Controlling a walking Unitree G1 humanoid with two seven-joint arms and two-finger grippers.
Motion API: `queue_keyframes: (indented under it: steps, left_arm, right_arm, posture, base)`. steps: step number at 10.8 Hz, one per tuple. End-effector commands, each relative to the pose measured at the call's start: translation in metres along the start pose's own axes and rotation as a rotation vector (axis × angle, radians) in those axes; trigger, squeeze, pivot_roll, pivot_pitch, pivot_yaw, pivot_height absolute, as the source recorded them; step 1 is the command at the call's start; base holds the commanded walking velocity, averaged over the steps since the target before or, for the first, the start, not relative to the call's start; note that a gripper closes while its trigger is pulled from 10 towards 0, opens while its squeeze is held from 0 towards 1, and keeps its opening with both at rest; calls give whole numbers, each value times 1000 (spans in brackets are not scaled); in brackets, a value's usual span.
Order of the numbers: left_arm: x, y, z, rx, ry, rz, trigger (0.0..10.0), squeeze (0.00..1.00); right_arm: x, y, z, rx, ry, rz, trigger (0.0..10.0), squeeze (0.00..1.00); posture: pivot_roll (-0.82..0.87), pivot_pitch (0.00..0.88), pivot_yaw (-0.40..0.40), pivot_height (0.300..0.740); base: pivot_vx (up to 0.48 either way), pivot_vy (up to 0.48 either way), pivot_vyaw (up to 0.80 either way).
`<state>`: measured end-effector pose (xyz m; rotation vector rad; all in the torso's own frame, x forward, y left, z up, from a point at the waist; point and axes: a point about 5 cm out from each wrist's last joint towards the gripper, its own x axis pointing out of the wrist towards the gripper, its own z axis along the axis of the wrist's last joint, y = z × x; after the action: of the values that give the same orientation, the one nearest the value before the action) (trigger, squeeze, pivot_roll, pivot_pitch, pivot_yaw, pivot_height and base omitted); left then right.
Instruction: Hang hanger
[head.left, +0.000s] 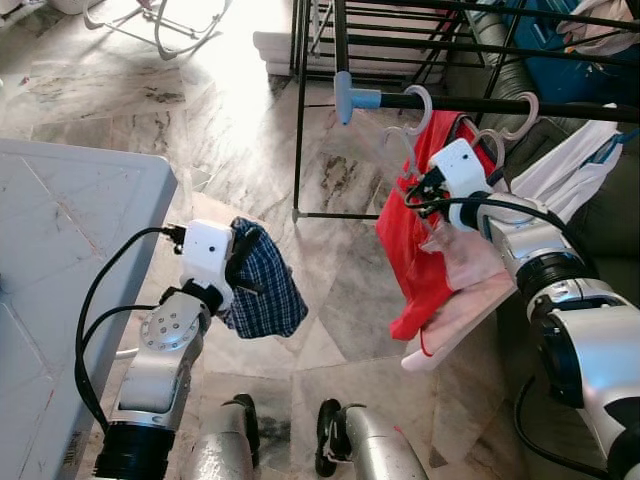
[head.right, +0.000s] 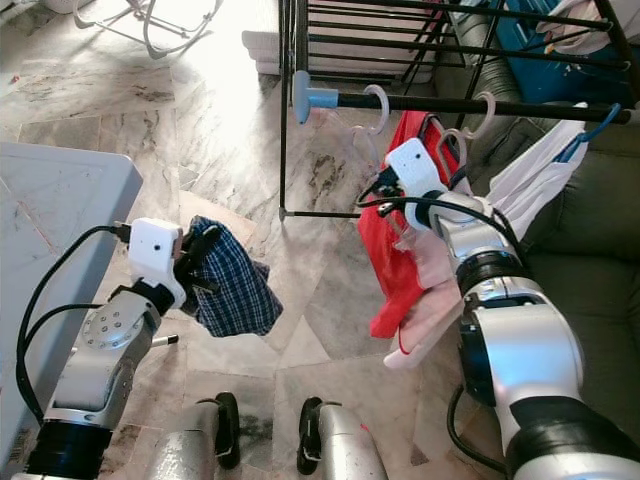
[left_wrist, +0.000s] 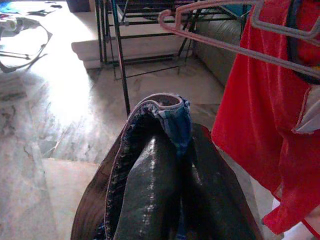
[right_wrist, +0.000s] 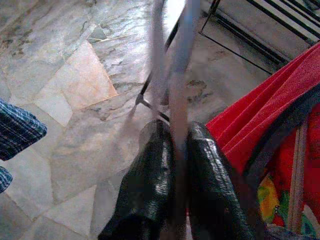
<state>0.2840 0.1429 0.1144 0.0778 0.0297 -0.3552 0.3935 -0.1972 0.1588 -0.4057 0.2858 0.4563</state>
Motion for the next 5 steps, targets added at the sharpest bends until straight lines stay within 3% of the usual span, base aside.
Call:
queue_keyframes:
  steps: [1,3,5]
  left_arm:
    - [1,-4,-1,7,0,-15,10000,0]
    - [1,-3,-2,11,6,-12,10000,0]
    - [0,8,-6,23,34,76,10000,0]
  right_arm:
    - [-4,-7,-1,8,17,-18,0,0]
    - [-4,-10,0,43,3,-29,0,0]
    - [-7,-19,8,162,-115,-154,0,0]
  posture:
    - [94,163,-133,740]
    - [94,163,-133,740]
    - [98,154,-136,740]
  base:
    - [0,0,0]
    - [0,0,0]
    - [0,0,0]
